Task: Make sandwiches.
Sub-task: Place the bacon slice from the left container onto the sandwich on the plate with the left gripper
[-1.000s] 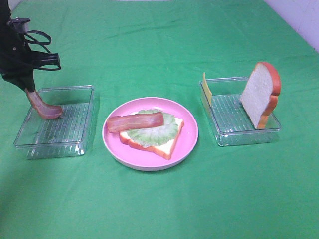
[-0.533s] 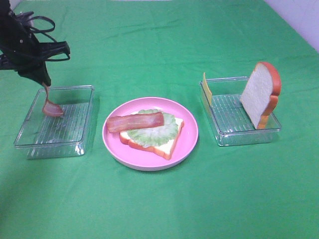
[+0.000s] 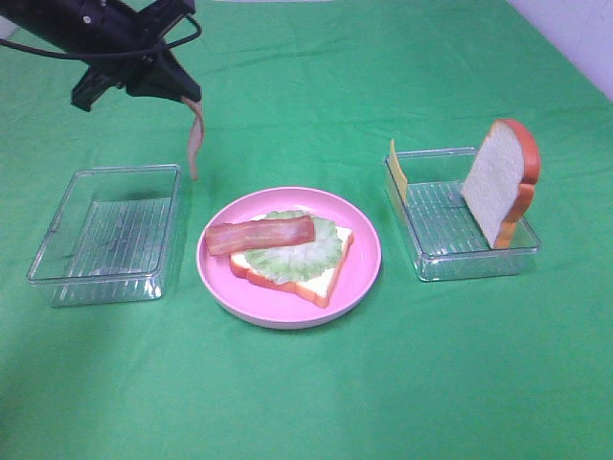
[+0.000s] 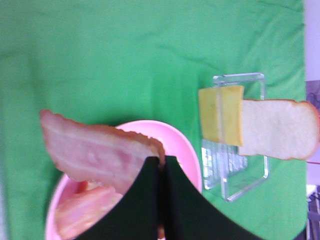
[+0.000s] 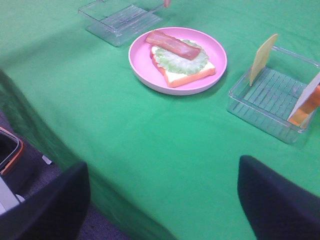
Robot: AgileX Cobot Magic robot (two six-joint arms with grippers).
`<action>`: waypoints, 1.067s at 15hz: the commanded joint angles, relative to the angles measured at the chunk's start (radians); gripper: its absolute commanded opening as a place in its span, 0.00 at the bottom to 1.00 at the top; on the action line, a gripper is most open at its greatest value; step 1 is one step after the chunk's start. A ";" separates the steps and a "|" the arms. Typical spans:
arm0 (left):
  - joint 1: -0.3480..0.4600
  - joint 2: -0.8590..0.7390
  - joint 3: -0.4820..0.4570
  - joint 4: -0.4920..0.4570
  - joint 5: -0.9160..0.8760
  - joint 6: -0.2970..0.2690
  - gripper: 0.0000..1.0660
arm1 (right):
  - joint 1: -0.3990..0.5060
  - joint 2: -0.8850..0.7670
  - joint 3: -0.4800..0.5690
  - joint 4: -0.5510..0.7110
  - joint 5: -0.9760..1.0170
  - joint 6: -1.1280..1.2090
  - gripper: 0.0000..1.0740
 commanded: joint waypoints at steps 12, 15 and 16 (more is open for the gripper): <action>-0.243 0.153 -0.002 -0.173 0.082 0.223 0.00 | -0.002 -0.010 0.004 -0.003 -0.008 -0.009 0.72; -0.241 0.153 -0.002 0.040 0.071 0.135 0.00 | -0.002 -0.010 0.004 -0.003 -0.008 -0.009 0.72; -0.240 0.153 -0.002 0.200 0.060 0.043 0.00 | -0.002 -0.010 0.004 -0.003 -0.008 -0.009 0.72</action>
